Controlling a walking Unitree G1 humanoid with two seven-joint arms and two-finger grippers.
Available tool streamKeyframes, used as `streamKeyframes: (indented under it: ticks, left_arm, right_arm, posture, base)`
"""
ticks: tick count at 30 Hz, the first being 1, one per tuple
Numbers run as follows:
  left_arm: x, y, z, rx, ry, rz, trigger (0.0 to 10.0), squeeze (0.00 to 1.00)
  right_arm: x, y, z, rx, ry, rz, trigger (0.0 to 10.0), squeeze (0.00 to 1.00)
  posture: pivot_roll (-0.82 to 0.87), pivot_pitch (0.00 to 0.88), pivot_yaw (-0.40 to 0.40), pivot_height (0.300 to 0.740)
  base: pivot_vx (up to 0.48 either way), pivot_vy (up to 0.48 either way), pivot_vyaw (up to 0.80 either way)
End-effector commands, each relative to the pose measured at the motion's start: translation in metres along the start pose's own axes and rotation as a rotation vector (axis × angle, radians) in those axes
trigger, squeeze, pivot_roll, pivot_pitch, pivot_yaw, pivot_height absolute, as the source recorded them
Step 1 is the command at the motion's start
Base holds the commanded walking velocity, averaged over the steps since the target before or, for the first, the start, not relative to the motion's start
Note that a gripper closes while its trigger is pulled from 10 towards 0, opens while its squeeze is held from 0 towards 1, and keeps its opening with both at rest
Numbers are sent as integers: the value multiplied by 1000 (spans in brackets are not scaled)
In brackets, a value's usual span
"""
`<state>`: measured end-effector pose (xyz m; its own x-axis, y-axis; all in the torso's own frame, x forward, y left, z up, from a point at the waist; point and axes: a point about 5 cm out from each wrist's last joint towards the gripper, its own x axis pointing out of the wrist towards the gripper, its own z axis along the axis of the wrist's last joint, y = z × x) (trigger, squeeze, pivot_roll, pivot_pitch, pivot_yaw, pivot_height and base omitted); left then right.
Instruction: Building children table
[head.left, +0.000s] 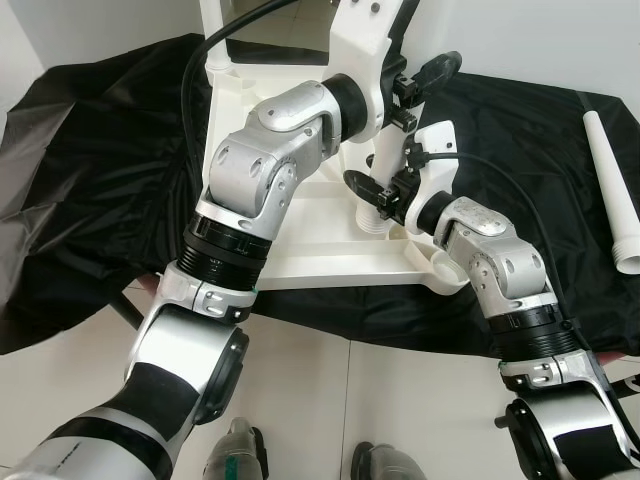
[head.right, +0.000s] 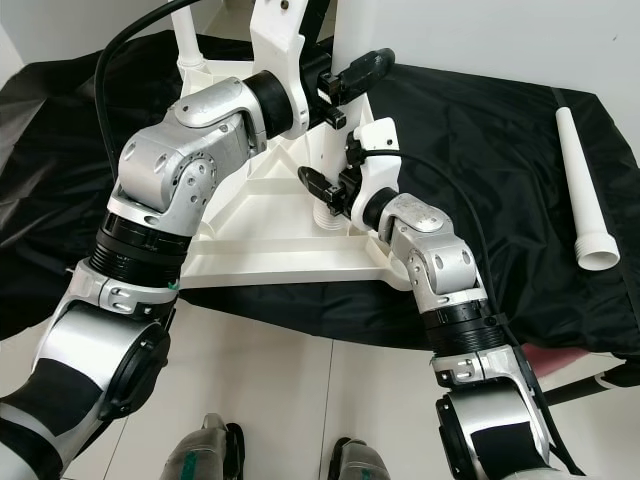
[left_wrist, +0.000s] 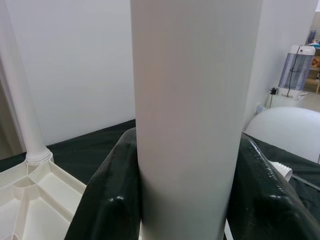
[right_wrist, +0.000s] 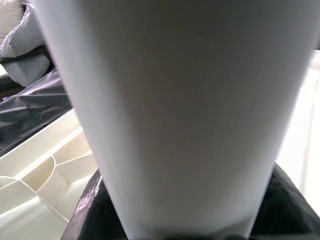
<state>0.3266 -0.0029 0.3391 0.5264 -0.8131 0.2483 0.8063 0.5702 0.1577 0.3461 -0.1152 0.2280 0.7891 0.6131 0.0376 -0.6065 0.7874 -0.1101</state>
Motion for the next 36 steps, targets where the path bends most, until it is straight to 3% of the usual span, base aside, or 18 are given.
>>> streamKeyframes:
  ticks: [1, 4, 5, 11, 13, 14, 17, 18, 24, 26, 29, 31, 32, 36]
  left_arm:
    - [1, -10, -9, 16, 33, -49, 10000, 373]
    - [1, -10, -9, 16, 33, -49, 10000, 373]
    - [1, -11, -11, -14, 38, -62, 10000, 1000]
    - [-1, -11, -11, -50, 36, -65, 10000, 1000]
    - [-1, -9, -11, -58, 35, -49, 10000, 973]
    - [0, -3, -7, -96, 14, -15, 10000, 0]
    - [-1, 2, -4, -118, 1, 11, 10000, 0]
    - [-5, 13, 1, -151, -29, 68, 10000, 0]
    - [-8, 23, 3, -171, -51, 139, 10000, 0]
    - [-10, 29, 3, -177, -57, 188, 10000, 0]
    - [-17, 50, 8, -179, -81, 329, 10000, 0]
    - [-17, 50, 8, -179, -81, 329, 10000, 0]
    - [-17, 59, 8, -151, -27, 388, 10000, 0]
    - [-15, 61, 0, -122, 52, 414, 10000, 0]
  right_arm:
    - [2, -4, 11, -17, -44, -22, 9686, 0]
    - [2, -4, 11, -17, -44, -22, 9686, 0]
    - [1, -5, 10, -7, -41, -38, 10000, 0]
    - [1, -8, 6, 28, -49, -82, 10000, 0]
    - [1, -9, 6, 36, -53, -96, 10000, 0]
    - [0, -12, 6, 47, -58, -119, 10000, 0]
    - [0, -16, 7, 59, -66, -155, 10000, 0]
    - [-3, -31, 6, 87, -77, -260, 10000, 0]
    - [-7, -41, 4, 101, -81, -345, 10000, 0]
    - [-9, -46, 2, 97, -87, -384, 10000, 0]
    - [-14, -53, -1, 112, -98, -456, 10000, 0]
    - [-14, -53, -1, 112, -98, -456, 10000, 0]
    - [-15, -53, -2, 120, -98, -466, 10000, 0]
    - [-16, -53, -3, 120, -98, -470, 10000, 0]
  posture:
    - [50, 58, -31, 740]
    - [50, 58, -31, 740]
    - [51, 59, -31, 740]
    - [52, 63, -29, 740]
    - [53, 66, -27, 740]
    - [52, 72, -25, 740]
    - [53, 74, -23, 740]
    - [59, 78, -22, 740]
    - [63, 81, -25, 740]
    - [65, 83, -25, 740]
    - [69, 88, -25, 740]
    - [69, 88, -25, 740]
    - [68, 96, -25, 740]
    - [63, 103, -21, 740]
  base:
    - [0, 0, 0]
    - [0, 0, 0]
    - [0, 0, 0]
    - [0, 0, 0]
    - [0, 0, 0]
    - [0, 0, 0]
    - [0, 0, 0]
    - [0, 0, 0]
    - [0, 0, 0]
    - [0, 0, 0]
    - [0, 0, 0]
    - [0, 0, 0]
    - [0, 0, 0]
    - [0, 0, 0]
